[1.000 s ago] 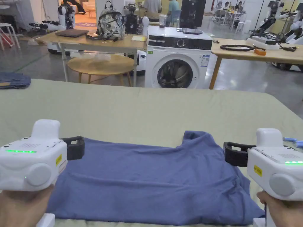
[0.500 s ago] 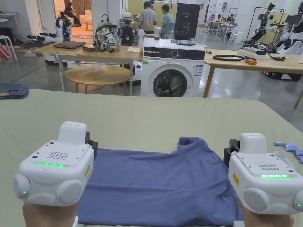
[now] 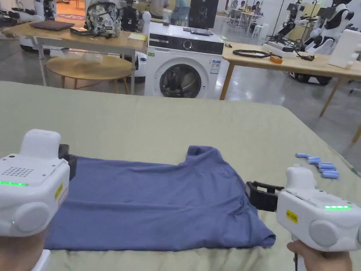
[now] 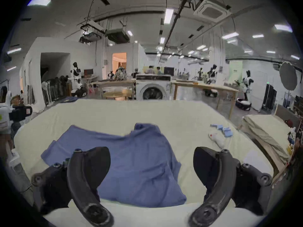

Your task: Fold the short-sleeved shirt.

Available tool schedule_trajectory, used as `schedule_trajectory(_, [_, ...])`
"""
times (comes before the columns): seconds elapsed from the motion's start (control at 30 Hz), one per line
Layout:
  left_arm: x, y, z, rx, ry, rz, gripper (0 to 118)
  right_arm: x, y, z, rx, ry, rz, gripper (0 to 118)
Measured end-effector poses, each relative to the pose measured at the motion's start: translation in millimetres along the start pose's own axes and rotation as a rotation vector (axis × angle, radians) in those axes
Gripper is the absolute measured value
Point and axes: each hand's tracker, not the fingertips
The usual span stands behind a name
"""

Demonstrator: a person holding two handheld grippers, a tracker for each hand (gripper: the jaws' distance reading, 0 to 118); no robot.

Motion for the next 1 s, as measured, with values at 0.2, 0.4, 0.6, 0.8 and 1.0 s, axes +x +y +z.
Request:
schedule_trajectory(0.2, [6.5,-26.7,-1.5,-0.069,-0.007,-0.005,0,46.4,-71.8,-40.5,-0.218,-0.065,0.028,104])
schedule_trajectory(0.4, [5.0,-49.1,-2.5,-0.135,0.005,0.001,0,52.0,-93.6,-57.6,-0.260,-0.051,-0.019,79])
schedule_trajectory(0.6, [-12.0,-68.4,-3.7,-0.172,-0.006,0.038,0,47.2,-100.1,-66.3,-0.270,-0.004,-0.004,2])
schedule_trajectory(0.8, [-54.9,-89.8,-8.9,-0.300,-0.047,0.079,62,48.4,-91.9,-57.6,-0.237,-0.008,-0.056,2])
schedule_trajectory(1.0, [-112.6,-136.4,-14.9,-0.358,-0.092,-0.055,107,56.6,-87.8,-53.6,-0.217,-0.011,-0.083,2])
